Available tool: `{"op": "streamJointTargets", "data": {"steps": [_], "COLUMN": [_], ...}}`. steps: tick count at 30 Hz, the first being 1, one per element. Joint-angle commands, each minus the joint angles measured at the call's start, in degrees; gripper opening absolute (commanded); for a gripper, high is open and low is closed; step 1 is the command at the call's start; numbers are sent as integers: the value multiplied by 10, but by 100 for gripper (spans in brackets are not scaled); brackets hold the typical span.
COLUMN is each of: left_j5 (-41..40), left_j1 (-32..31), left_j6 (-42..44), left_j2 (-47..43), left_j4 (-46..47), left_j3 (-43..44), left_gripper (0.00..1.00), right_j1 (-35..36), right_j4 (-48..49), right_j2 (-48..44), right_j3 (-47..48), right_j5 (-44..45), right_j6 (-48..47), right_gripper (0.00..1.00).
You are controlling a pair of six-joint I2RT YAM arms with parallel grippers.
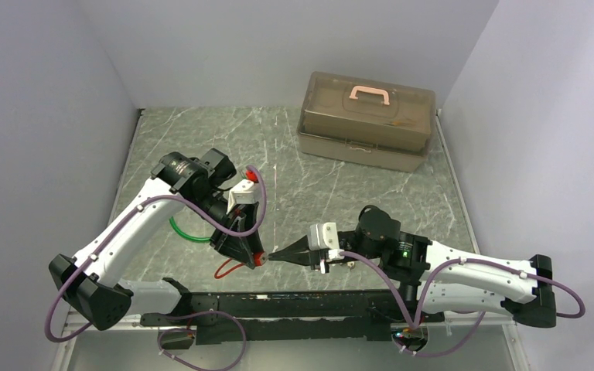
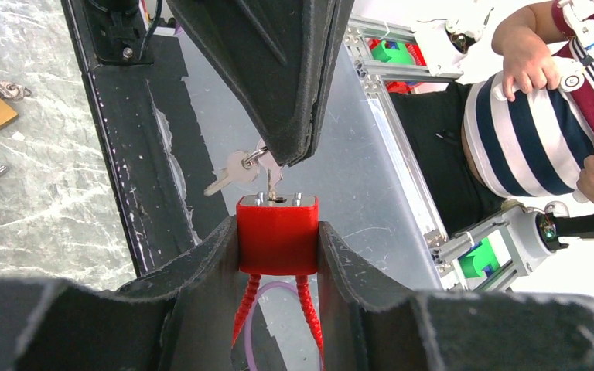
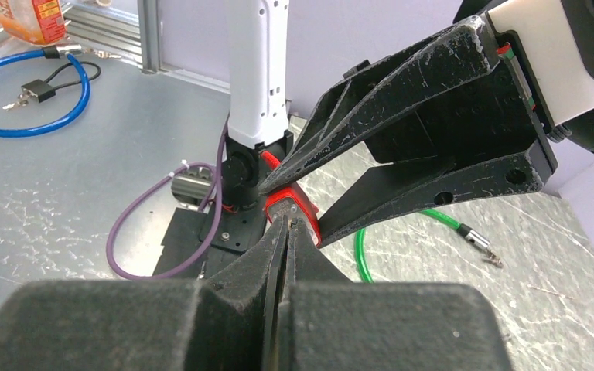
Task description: Unlock with the key
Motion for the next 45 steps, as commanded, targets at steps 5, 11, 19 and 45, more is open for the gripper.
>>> {"op": "streamJointTargets", "data": {"steps": [5,11,19,45], "left_j5": [92,76,77,121], "left_j1": [-8,-8,-14,-16], "left_j6": [15,11,18,15], "left_j2": [-18,-13,-5,-2], "left_j4": [7,7,8,9], "left_j3": [34,57,68,76], "left_gripper": [0,0,0,0], "right_j1": [-11,-37,-36,-58], "right_j4": [4,23,13,-66], "right_j2": [29,42,54,82], "right_j3": [-9,-30,-4,53], "right_j5": [-3,-24,-46,-26], "right_j6": [11,27,24,-24], "right_gripper": [0,0,0,6]}}
